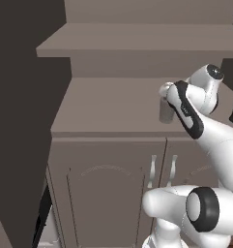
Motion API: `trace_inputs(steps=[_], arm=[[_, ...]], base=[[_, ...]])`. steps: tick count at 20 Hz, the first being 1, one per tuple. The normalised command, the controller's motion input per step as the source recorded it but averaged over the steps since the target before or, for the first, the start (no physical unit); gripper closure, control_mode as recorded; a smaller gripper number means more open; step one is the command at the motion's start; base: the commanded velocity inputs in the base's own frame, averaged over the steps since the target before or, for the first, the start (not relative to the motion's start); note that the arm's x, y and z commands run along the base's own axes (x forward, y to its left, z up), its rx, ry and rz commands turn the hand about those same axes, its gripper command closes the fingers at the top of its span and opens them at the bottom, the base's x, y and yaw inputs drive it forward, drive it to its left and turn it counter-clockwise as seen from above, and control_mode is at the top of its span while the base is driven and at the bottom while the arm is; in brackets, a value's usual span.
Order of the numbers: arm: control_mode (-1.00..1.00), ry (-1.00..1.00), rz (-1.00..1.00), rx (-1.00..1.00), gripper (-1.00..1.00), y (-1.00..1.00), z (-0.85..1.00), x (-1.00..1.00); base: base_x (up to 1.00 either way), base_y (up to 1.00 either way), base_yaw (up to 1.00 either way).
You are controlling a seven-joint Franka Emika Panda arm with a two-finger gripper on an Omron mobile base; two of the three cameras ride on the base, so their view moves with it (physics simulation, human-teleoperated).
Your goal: There is a bowl on the dining counter. Grab a lemon wedge from the fridge and place it in the bowl. Then get the liquor bottle and glass cup from the cabinet and place them next to the bowl.
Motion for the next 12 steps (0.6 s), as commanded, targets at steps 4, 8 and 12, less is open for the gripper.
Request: trace_inputs(steps=[4, 8, 12], arm=[[-1.0, 0.01, 0.0, 0.11, -1.0, -0.01, 0.07, 0.02], [-1.0, 0.05, 0.0, 0.06, -1.0, 0.0, -0.04, 0.21], [-1.0, 0.02, 0.0, 0.05, -1.0, 0.0, -0.18, 0.08]], base=[[0.0, 0.0, 0.0], [0.0, 0.0, 0.0], [0.0, 0.0, 0.0]])
